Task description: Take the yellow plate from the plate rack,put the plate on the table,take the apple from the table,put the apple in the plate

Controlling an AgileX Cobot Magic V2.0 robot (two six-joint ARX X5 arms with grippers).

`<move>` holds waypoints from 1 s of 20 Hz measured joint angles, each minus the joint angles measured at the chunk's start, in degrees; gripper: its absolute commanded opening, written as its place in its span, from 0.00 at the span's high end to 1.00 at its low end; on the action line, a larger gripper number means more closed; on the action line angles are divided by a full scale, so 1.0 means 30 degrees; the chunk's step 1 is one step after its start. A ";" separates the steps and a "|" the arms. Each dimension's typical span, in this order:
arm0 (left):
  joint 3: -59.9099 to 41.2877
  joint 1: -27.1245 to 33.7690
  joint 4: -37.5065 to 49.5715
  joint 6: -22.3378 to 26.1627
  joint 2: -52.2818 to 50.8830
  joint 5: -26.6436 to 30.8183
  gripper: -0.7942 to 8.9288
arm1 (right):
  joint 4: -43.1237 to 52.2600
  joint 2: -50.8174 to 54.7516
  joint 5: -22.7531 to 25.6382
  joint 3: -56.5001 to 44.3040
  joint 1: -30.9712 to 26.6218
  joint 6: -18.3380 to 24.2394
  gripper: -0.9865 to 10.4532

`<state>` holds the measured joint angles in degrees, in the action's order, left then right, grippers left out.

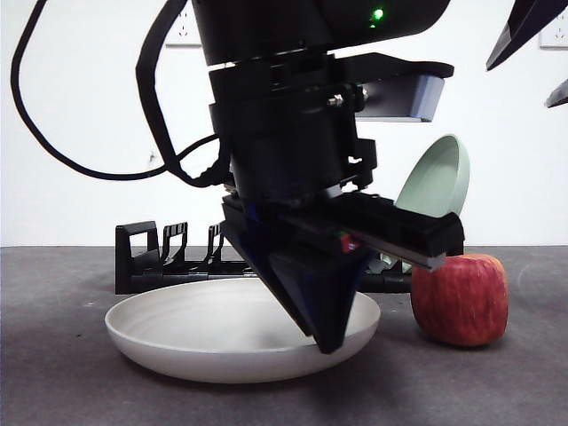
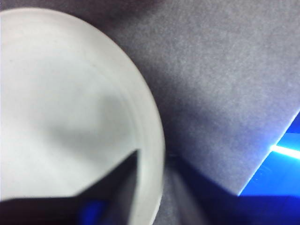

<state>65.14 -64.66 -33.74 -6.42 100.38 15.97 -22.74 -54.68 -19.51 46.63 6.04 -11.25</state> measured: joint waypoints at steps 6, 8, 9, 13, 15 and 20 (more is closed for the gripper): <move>0.0000 0.0131 0.0670 -0.0546 -0.4495 0.0765 0.59 | -0.2033 0.0000 0.0117 0.1494 0.1115 0.1056 0.47; 0.0007 0.0226 0.1042 -0.0656 -0.7133 0.1960 0.59 | -0.2936 -0.0146 0.0831 0.2404 0.2062 0.1472 0.47; 0.0007 0.0313 0.1173 -0.0685 -0.8480 0.2579 0.59 | -0.3621 -0.0408 0.1443 0.2900 0.2652 0.1705 0.47; 0.0007 0.1144 0.1967 -0.0729 -1.3872 0.4758 0.60 | -0.6368 -0.2550 0.3694 0.4269 0.5268 0.2492 0.47; 0.0029 0.1552 0.2164 -0.0729 -1.6276 0.5530 0.60 | -0.6586 -0.4014 0.4073 0.4401 0.6288 0.2608 0.47; 0.0036 0.1763 0.1428 -0.0503 -2.0159 0.7089 0.60 | -0.6586 -0.7570 0.6178 0.4422 0.8036 0.2696 0.47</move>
<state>65.25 -59.37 -29.45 -7.92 39.90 37.23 -42.50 -77.38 -0.97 59.90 30.15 -3.16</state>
